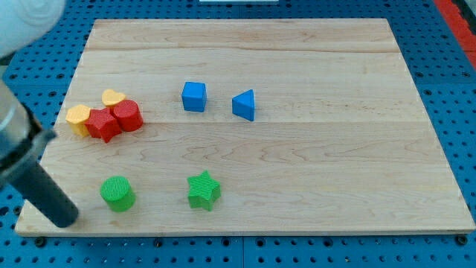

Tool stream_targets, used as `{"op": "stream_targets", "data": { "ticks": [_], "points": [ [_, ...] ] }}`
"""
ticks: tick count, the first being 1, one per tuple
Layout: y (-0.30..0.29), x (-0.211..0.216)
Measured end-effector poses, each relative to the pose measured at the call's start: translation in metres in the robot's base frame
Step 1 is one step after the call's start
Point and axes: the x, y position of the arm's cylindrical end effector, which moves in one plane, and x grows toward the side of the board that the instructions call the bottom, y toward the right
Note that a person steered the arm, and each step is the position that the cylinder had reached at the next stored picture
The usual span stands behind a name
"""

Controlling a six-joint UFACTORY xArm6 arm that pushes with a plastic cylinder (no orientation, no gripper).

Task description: Push the green star right above the green circle

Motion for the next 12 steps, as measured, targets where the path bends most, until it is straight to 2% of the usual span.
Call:
{"op": "stream_targets", "data": {
  "ticks": [1,2,3,4,5,6,7,8,9,10,12],
  "points": [
    [0.072,-0.009],
    [0.123,-0.044],
    [0.132,-0.053],
    [0.121,-0.043],
    [0.116,-0.012],
    [0.153,0.008],
    [0.177,-0.035],
    [0.177,-0.084],
    [0.191,-0.048],
    [0.199,0.009],
    [0.158,0.010]
  ]
}}
